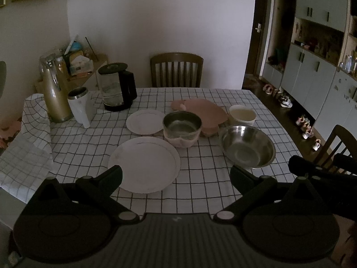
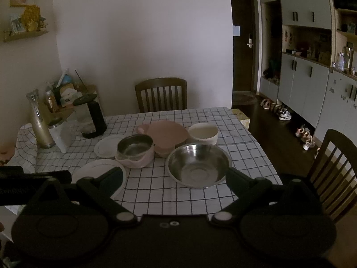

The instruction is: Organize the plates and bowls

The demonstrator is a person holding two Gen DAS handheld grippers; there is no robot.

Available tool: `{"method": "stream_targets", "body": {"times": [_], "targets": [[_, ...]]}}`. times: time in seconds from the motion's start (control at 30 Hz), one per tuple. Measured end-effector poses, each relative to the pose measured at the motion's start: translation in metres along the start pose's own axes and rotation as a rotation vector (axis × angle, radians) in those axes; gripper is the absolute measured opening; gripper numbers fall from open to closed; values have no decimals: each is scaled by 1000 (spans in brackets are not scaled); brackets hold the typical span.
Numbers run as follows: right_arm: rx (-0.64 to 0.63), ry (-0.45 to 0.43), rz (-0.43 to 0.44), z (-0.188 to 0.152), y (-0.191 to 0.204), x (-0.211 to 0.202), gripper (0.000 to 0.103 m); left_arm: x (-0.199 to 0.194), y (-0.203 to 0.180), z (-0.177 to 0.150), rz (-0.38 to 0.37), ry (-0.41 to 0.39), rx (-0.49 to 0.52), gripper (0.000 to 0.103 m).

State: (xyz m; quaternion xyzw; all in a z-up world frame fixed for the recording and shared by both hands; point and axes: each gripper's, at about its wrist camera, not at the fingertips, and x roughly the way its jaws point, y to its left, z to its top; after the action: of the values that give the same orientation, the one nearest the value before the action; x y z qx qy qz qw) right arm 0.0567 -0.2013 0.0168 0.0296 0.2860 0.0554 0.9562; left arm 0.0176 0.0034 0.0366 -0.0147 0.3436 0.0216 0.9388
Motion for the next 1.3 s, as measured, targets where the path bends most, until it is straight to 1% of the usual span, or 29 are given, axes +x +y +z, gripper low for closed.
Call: {"method": "stream_targets", "body": {"times": [0.47, 0.93, 1.07, 1.3], "targets": [[21, 14, 19, -7, -13, -5, 99, -8, -10, -9, 16, 12, -8, 103], [-1, 6, 58, -8, -15, -8, 99, -12, -15, -15, 31, 7, -22, 103], [0, 2, 60, -6, -13, -4, 99, -4, -10, -8, 17, 2, -15, 103], [9, 3, 44, 4, -1, 15, 99, 22, 10, 10, -10, 10, -15, 103]]}}
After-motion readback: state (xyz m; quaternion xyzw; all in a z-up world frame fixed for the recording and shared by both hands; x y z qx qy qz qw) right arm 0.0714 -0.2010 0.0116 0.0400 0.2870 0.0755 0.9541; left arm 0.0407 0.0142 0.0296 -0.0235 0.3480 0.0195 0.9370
